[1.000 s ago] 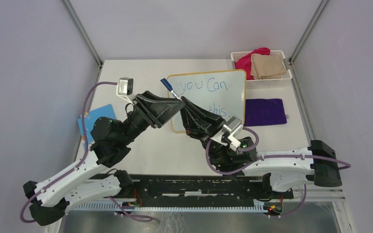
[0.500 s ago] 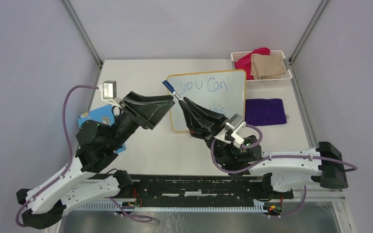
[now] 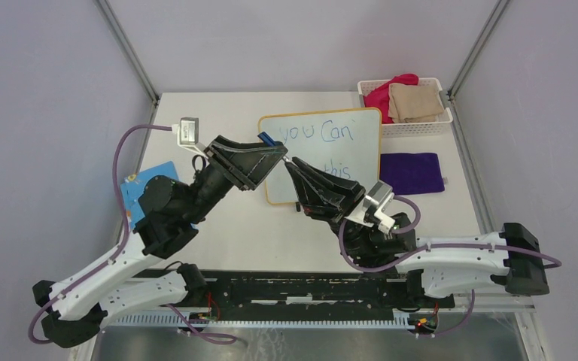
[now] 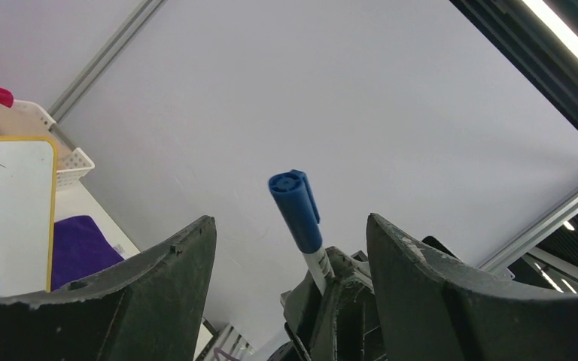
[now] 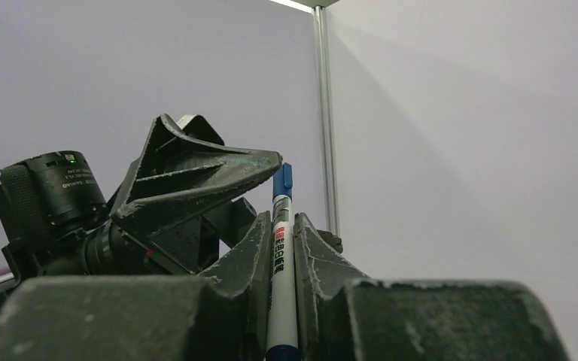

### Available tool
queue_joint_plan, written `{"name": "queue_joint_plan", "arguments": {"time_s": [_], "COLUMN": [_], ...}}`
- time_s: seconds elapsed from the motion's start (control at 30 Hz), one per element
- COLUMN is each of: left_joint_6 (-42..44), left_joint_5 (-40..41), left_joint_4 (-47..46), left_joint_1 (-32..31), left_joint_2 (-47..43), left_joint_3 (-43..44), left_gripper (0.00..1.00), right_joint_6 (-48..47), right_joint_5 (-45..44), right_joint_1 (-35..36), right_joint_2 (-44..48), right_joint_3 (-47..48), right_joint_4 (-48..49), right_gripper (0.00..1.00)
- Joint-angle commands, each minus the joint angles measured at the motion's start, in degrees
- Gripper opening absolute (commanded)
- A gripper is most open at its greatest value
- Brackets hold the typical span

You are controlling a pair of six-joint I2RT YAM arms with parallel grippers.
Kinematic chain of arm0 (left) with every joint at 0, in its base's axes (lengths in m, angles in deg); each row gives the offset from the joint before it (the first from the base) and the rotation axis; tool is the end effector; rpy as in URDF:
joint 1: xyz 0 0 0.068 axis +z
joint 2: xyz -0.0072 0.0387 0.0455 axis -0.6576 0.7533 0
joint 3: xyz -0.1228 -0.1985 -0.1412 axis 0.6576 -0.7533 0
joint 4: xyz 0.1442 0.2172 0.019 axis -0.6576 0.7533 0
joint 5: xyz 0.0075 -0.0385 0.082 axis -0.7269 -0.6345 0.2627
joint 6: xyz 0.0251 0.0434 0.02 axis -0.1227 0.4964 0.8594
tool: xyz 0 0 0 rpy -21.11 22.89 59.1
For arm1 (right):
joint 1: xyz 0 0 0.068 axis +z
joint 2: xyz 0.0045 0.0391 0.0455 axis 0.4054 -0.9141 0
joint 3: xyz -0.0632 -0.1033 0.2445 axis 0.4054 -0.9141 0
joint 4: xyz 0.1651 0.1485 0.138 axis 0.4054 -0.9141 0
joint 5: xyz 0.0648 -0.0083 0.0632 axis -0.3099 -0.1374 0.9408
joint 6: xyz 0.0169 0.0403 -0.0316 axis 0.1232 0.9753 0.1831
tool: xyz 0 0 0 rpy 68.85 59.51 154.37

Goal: Write a sentence on the whiteboard
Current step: Close the whiteboard marker at the center of the board.

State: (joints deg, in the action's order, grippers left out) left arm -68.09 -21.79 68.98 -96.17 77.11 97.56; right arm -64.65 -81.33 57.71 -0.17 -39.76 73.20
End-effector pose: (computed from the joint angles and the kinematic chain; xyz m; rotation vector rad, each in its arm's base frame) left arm 0.0942 -0.1291 0.4535 -0.0314 1.2580 -1.5605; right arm 0.0485 0.2309 0.4138 -0.2386 0.7426 0.9046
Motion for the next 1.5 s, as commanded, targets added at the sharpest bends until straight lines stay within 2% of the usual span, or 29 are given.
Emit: {"name": "queue_joint_plan", "arguments": {"time_s": [0.0,0.2,0.33,0.67,0.93,1.27,1.43,1.47], "left_joint_6": [-3.1,-6.6,-6.9,-6.2,-5.7,-5.3,-5.1,-5.3], "left_joint_5": [-0.9,2.8,2.1,1.2,1.9,1.9,0.1,-0.4], "left_joint_4": [-5.8,-10.2,-11.4,-11.8,-11.8,-11.7,-10.5,-9.6], "left_joint_1": [-0.1,-0.1,-0.1,-0.1,-0.1,-0.1,-0.1,-0.1], "left_joint_2": [0.3,-1.2,-0.8,0.6,0.2,0.1,1.2,1.8], "left_joint_3": [1.4,-2.6,-2.6,-1.6,-1.6,-1.7,-1.0,-0.8], "left_gripper": [0.78,0.75,0.74,0.59,0.56,0.33,0.03,0.02], "right_joint_6": [2.3,3.1,3.3,3.6,4.2,4.3,3.9,3.8], "right_joint_5": [1.6,1.1,1.0,1.2,1.6,1.7,1.1,1.0], "right_joint_1": [0.0,0.0,0.0,0.0,0.0,0.0,0.0,0.0], "right_joint_2": [2.7,4.2,4.5,4.5,4.6,4.6,4.2,4.0], "right_joint_3": [-1.0,-2.1,-2.5,-2.6,-2.5,-2.4,-2.0,-1.9], "right_joint_4": [2.5,2.7,2.7,2.5,2.1,1.5,1.5,1.5], "right_gripper": [0.00,0.00,0.00,0.00,0.00,0.00,0.00,0.00]}}
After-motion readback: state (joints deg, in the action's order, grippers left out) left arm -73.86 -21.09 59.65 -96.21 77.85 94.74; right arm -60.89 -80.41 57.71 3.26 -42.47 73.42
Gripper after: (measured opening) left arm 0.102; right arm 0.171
